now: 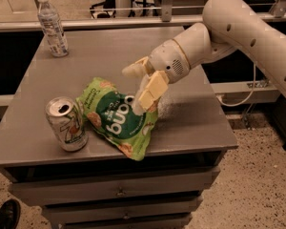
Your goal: Move green rice chip bag near 7up can
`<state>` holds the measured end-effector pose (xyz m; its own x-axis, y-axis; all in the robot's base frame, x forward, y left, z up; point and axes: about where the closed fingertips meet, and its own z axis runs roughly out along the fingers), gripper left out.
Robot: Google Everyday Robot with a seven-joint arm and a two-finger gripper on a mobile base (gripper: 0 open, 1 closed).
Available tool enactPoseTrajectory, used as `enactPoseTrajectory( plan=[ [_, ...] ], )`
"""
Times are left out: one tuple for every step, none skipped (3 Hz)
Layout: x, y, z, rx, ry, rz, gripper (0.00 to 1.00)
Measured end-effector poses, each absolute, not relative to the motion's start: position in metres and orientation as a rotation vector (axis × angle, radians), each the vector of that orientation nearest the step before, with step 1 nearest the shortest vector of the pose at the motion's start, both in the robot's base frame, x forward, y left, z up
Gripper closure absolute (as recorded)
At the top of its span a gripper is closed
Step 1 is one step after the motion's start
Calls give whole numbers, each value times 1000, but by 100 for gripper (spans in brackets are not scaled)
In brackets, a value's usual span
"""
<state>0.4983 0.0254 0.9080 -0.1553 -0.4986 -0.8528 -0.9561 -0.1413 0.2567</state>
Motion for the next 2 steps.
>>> enactPoseTrajectory(
  plan=[
    [520,-5,920,-1596,1645,1155,0],
    [571,-97,951,-1453,1652,938,0]
  ],
)
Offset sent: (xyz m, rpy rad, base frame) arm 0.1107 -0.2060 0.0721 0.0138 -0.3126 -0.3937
